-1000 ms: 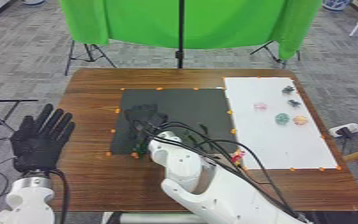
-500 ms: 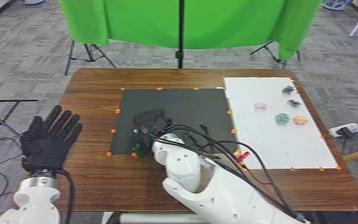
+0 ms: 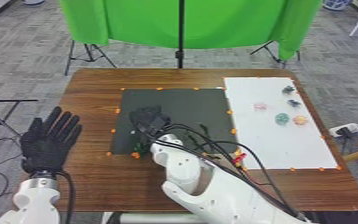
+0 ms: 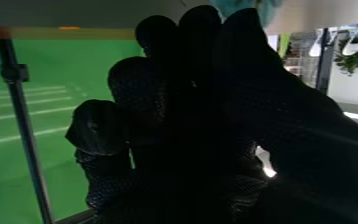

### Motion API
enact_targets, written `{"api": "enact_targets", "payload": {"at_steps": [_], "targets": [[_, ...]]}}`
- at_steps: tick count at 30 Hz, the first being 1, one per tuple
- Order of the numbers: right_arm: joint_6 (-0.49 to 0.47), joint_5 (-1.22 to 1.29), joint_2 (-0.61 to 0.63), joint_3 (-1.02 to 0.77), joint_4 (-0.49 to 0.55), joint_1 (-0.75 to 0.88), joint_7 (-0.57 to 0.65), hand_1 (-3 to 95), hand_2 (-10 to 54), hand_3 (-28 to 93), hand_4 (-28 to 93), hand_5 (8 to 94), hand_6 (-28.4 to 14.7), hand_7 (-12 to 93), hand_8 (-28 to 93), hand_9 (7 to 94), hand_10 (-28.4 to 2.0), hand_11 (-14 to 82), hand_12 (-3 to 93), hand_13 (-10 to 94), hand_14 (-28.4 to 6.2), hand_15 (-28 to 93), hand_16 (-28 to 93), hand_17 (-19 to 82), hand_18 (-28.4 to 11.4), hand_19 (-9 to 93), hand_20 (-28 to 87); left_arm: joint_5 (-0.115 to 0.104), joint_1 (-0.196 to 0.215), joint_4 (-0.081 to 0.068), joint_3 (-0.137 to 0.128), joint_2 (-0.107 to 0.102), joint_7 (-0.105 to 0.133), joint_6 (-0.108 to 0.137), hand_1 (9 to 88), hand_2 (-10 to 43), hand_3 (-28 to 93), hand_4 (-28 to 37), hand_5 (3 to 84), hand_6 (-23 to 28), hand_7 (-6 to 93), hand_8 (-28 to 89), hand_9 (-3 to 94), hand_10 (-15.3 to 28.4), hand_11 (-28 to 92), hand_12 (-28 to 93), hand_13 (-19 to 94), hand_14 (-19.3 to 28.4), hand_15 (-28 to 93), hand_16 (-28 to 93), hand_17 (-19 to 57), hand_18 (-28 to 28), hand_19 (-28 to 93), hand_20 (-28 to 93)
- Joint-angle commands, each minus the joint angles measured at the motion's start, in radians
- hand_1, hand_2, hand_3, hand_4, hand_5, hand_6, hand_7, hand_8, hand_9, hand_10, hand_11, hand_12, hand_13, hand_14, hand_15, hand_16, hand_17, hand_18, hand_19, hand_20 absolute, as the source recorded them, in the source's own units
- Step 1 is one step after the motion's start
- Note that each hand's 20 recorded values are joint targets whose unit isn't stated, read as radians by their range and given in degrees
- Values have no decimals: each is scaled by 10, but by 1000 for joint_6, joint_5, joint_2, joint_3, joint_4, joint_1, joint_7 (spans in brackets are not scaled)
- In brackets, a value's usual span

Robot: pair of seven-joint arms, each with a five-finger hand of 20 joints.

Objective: Arrange flowers

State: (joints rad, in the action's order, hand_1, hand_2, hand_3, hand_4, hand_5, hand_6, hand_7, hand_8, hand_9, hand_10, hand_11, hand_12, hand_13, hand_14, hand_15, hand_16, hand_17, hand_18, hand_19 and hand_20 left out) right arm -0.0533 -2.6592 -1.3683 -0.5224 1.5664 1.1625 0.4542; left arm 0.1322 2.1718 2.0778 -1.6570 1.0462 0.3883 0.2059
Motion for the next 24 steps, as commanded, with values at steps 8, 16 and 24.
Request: {"api": "enact_targets", "payload": {"at_steps": [8,16,24], "targets": [[96,-20,10,39,18,-18,16,525,-95,750,-283,638,-50,419,8,638,-176,373,260,609,-150,749,299,371,-268,932,608,-6,2,-7,9,4,-12,7,283,88,787,-283,416,100,107,-99,351,161,191,83,257,165,346,-77,-95,142,347,99],[-2,-31,-23,4,-19,-5,-18,473,-95,820,-283,599,-48,420,-203,563,-196,475,215,579,-156,795,268,372,-266,932,631,-1,-8,-12,23,3,-21,-3,283,87,788,-283,416,100,106,-99,351,162,192,82,257,166,348,-78,-95,142,349,100],[24,-58,-45,-28,-69,23,-28,574,-95,627,-283,658,-43,425,7,631,-174,436,241,596,-152,779,268,363,-263,932,619,-1,-4,-14,24,11,-19,-13,284,86,787,-283,416,100,106,-99,351,160,192,82,257,165,348,-79,-95,142,349,99]]}}
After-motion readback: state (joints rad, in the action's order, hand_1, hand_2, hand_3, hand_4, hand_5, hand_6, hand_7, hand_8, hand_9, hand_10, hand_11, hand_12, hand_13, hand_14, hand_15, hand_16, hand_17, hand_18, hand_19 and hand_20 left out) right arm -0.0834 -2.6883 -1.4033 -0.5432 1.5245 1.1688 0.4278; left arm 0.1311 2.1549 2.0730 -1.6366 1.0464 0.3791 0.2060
